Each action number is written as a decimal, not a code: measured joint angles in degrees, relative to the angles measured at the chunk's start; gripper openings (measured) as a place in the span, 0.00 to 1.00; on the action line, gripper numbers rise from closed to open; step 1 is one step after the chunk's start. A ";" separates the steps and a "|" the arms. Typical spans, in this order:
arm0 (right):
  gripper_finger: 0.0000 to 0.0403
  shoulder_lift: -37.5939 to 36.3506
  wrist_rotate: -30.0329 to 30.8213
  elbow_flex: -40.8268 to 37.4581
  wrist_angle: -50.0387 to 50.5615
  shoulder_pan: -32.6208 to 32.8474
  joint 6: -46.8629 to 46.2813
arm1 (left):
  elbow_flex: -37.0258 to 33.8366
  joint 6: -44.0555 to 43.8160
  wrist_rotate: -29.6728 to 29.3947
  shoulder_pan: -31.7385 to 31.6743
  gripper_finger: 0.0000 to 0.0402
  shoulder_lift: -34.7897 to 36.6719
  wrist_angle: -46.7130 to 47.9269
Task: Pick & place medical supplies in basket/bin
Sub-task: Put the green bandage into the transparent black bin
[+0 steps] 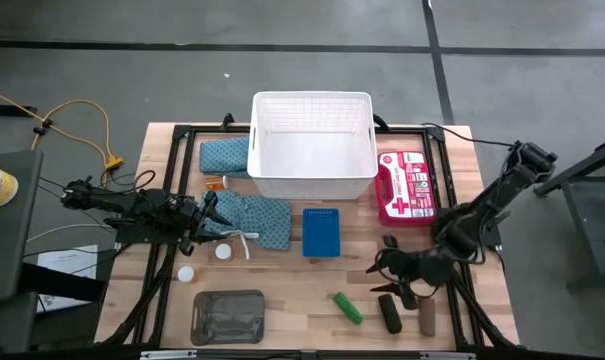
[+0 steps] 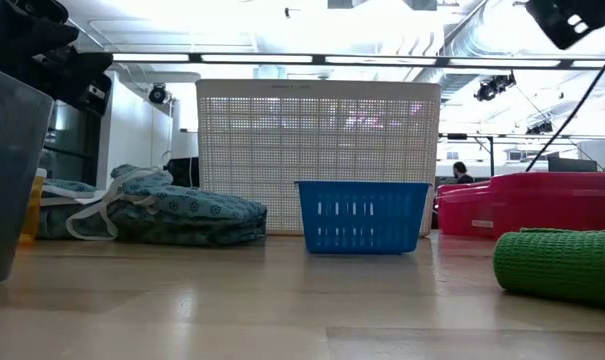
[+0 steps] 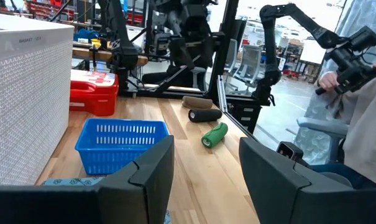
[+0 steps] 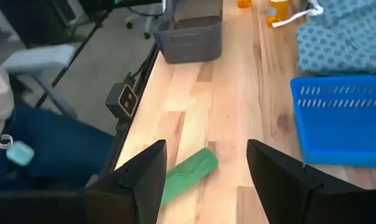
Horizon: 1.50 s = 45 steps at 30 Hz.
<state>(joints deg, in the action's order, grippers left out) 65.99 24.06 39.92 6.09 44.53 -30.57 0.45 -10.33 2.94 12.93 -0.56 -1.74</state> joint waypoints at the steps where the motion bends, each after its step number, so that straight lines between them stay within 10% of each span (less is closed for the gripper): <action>1: 0.52 0.18 1.20 0.00 -0.62 0.62 -0.62 | 0.00 0.01 0.00 0.01 0.44 -0.02 0.00; 22: 0.52 11.55 7.53 19.67 16.14 -2.55 -0.04 | 0.00 0.00 0.00 0.00 0.44 -0.02 -0.02; 32: 0.52 25.46 7.11 34.40 26.46 -3.57 -18.63 | 0.00 0.00 0.00 0.00 0.44 -0.01 -0.01; 45: 0.52 33.86 -15.60 40.75 31.49 -9.85 -41.98 | 0.00 0.01 0.00 0.00 0.44 0.00 0.00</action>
<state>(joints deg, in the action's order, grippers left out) 99.85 8.46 80.67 37.58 34.68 -72.55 0.45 -10.32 2.94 12.93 -0.56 -1.74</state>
